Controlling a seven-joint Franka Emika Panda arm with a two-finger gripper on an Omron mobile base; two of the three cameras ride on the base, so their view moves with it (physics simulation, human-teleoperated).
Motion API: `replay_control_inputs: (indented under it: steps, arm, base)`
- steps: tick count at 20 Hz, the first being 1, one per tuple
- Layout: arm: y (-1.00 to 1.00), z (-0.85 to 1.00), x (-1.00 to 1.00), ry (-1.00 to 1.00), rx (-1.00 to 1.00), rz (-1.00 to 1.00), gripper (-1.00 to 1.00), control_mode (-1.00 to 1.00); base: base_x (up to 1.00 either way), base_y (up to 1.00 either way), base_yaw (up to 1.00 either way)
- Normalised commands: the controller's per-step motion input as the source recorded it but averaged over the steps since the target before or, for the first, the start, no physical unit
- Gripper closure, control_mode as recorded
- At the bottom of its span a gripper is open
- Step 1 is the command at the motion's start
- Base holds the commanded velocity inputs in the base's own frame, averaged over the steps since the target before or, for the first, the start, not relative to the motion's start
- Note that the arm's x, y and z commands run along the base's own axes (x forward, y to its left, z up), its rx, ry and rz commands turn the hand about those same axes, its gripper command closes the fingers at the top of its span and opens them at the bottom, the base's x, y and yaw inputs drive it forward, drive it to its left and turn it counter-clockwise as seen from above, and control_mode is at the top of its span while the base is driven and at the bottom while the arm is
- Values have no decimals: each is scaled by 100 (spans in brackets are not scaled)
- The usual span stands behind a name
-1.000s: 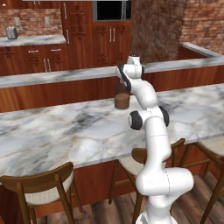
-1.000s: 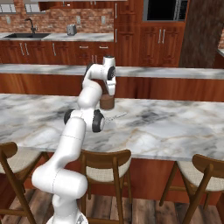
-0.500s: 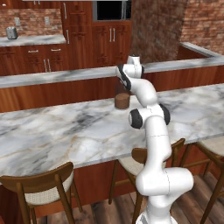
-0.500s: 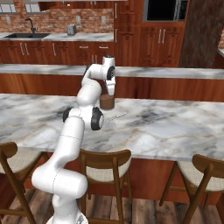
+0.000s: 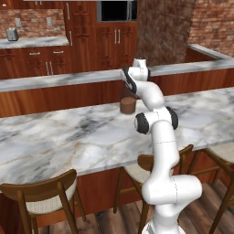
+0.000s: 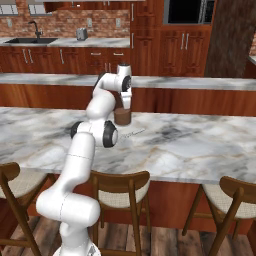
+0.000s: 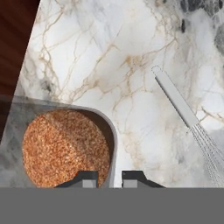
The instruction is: Pick the candle and jar from the dining table and place them in the open cabinet. Close the cabinet after placing the objects.
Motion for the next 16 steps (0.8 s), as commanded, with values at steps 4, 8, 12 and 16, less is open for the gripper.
replay_control_inputs:
  steps: [4, 8, 12, 16]
  arm:
    - [-6, 0, -15, 0, 0, 0, 100, -100]
    - [-16, 0, -71, 0, 3, 0, 100, -100]
    - [-4, 0, -91, -1, 2, 3, 100, -100]
    - [0, 0, -94, -4, 3, 11, 100, -100]
  base:
    - [0, 0, 0]
    - [0, 0, 0]
    - [0, 0, 0]
    - [0, 0, 0]
